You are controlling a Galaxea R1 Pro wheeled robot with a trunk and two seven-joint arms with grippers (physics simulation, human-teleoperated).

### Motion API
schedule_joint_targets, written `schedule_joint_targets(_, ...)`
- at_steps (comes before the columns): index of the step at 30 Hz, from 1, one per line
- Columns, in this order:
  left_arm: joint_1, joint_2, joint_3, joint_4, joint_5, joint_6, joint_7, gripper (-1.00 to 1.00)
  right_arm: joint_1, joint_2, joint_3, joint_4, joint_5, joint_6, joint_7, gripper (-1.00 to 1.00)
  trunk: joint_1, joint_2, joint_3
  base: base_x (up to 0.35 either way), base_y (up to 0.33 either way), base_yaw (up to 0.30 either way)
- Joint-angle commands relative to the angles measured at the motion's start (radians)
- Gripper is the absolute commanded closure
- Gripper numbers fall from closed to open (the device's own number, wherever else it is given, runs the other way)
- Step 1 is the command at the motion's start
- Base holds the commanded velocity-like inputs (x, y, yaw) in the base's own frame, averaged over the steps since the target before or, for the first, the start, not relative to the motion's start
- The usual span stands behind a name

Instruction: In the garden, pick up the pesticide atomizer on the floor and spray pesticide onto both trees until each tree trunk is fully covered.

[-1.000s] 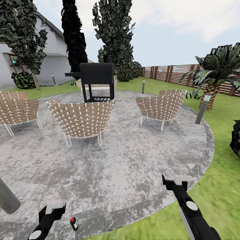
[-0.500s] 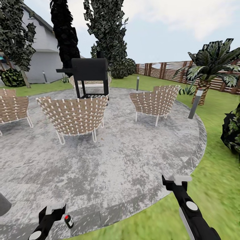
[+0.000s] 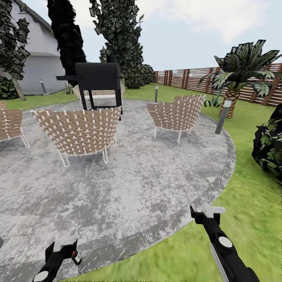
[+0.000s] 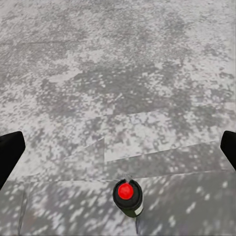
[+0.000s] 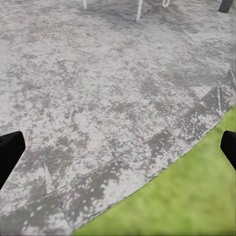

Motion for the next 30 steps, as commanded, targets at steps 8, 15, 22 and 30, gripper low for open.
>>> schedule_joint_targets(8, -0.002, 0.002, 0.015, 0.001, 0.008, -0.005, 0.002, -1.00, 0.000, 0.000, 0.000, -0.002, 0.005, 0.001, 0.000, -1.00, 0.031, -0.057, -0.039, 0.000, 0.000, -0.028)
schedule_joint_targets(15, -0.003, 0.003, 0.018, 0.000, 0.010, -0.001, 0.003, -1.00, 0.000, 0.000, 0.000, -0.003, 0.006, 0.002, 0.000, -1.00, 0.057, -0.106, -0.072, 0.000, 0.000, 0.000)
schedule_joint_targets(22, -0.004, 0.003, 0.018, 0.000, 0.012, 0.000, 0.004, -1.00, 0.000, 0.000, 0.001, -0.004, 0.005, 0.002, 0.000, -1.00, 0.071, -0.128, -0.108, 0.000, 0.000, 0.000)
schedule_joint_targets(30, -0.004, 0.003, 0.018, 0.000, 0.013, 0.000, 0.004, -1.00, 0.000, 0.000, 0.000, -0.005, 0.005, 0.002, 0.000, -1.00, 0.074, -0.129, -0.152, 0.000, 0.000, 0.000)
